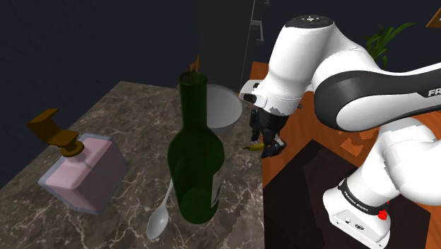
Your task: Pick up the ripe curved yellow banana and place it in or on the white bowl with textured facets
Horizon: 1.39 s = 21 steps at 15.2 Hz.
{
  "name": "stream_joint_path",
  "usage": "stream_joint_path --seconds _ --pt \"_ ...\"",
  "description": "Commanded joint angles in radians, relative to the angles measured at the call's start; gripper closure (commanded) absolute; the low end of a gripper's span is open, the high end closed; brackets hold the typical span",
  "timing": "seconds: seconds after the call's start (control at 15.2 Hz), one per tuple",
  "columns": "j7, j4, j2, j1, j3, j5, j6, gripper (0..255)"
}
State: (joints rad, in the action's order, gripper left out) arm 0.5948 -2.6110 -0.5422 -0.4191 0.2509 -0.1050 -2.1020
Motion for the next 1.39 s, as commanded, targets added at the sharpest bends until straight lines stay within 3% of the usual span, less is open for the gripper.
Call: stream_joint_path --seconds 0.0,0.53,1.32 --pt "0.000 0.000 0.000 0.000 0.000 0.000 0.000 255" --pt "0.000 0.000 0.000 0.000 0.000 0.000 0.000 255" --pt "0.006 0.129 -0.048 0.003 -0.020 0.009 0.177 255"
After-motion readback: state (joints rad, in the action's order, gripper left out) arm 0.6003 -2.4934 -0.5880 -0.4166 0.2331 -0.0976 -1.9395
